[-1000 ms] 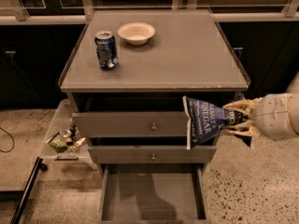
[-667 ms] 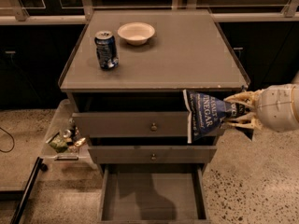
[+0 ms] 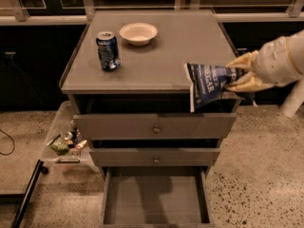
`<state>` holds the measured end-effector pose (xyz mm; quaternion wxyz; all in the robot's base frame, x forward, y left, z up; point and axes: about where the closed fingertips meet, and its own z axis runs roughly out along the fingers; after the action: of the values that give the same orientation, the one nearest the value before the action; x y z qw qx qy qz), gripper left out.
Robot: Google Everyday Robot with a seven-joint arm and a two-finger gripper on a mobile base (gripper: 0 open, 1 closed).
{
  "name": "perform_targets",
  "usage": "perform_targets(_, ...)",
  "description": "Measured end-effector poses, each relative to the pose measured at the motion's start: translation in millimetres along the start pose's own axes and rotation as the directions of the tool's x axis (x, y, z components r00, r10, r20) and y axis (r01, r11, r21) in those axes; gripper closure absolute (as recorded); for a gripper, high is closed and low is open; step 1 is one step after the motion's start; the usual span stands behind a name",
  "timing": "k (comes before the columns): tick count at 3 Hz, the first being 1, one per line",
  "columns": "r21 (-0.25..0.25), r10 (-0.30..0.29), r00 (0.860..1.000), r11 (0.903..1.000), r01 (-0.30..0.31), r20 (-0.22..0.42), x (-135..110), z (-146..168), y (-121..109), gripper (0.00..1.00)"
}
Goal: Pick blue chip bag from bottom drawer and place on counter
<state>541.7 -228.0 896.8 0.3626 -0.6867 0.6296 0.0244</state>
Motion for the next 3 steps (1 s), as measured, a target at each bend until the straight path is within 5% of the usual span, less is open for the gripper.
perform_targets(1, -0.067, 0.016, 0.999, 0.9977, -0.014, 0.036, -10.0, 31.3, -47.2, 1.0)
perform_targets(2, -0.041, 0.023, 0.996, 0.999, -0.019, 0.087, -22.8, 58.8, -90.7, 1.0)
perform_targets(3, 0.069, 0.104, 0.986, 0.9912, -0.113, 0.13, -29.9, 72.1, -123.7, 1.0)
